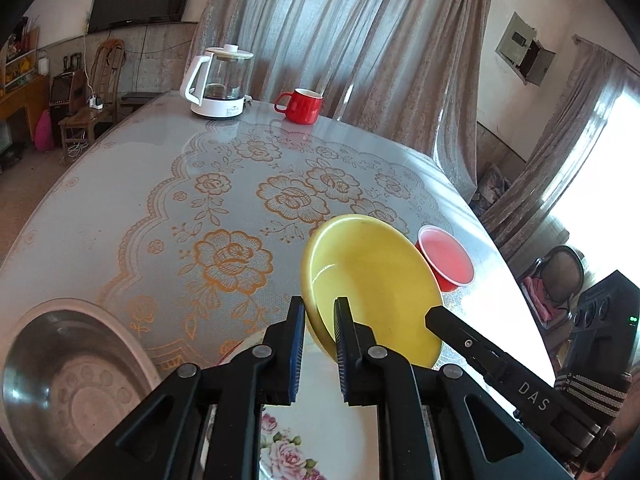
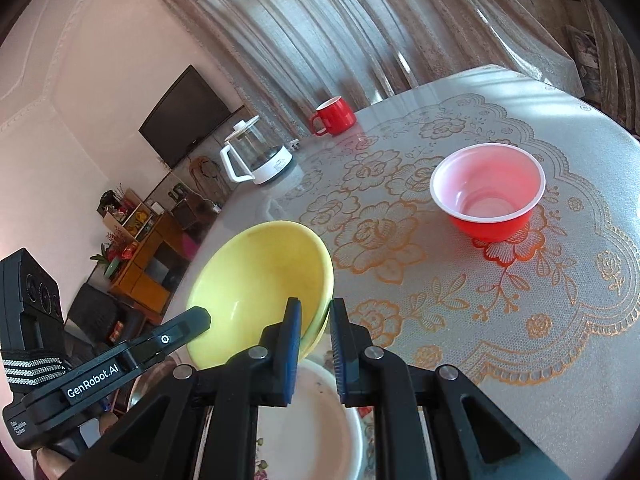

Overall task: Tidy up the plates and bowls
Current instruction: 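Lift the yellow bowl with both tools over the steel basin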

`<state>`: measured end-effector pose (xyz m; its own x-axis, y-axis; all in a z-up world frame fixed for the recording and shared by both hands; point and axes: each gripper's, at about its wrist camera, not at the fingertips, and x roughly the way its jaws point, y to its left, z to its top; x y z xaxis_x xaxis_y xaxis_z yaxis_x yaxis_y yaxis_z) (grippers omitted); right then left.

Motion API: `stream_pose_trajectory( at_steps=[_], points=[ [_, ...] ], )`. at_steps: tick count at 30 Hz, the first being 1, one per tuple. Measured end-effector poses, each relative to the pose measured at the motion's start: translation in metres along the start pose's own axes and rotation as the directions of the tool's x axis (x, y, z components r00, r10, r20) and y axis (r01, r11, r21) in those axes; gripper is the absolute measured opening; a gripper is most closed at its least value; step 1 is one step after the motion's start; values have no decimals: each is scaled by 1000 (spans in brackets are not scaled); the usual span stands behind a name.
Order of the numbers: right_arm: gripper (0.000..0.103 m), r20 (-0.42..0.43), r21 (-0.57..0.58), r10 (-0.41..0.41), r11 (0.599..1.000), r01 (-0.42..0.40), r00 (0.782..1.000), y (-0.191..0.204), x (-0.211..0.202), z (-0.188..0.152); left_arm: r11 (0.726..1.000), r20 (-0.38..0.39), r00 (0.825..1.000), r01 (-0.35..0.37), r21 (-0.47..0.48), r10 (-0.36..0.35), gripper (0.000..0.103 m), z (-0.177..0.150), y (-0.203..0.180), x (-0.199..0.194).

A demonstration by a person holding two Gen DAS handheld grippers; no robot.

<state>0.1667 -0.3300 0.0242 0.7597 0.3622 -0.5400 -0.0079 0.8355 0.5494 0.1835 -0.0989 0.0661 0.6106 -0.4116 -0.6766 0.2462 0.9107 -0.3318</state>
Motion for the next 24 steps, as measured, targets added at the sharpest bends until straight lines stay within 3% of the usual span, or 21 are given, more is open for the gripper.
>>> stream_pose_trajectory(
  at_steps=[13, 24],
  points=[
    [13, -96, -115, 82, 989, -93, 992, 73, 17, -38, 992, 37, 998, -40, -117, 45, 14, -36, 77, -61],
    [14, -228, -209, 138, 960, -186, 964, 138, 57, -75, 961, 29, 991, -121, -249, 132, 14, -66, 148, -87]
  ],
)
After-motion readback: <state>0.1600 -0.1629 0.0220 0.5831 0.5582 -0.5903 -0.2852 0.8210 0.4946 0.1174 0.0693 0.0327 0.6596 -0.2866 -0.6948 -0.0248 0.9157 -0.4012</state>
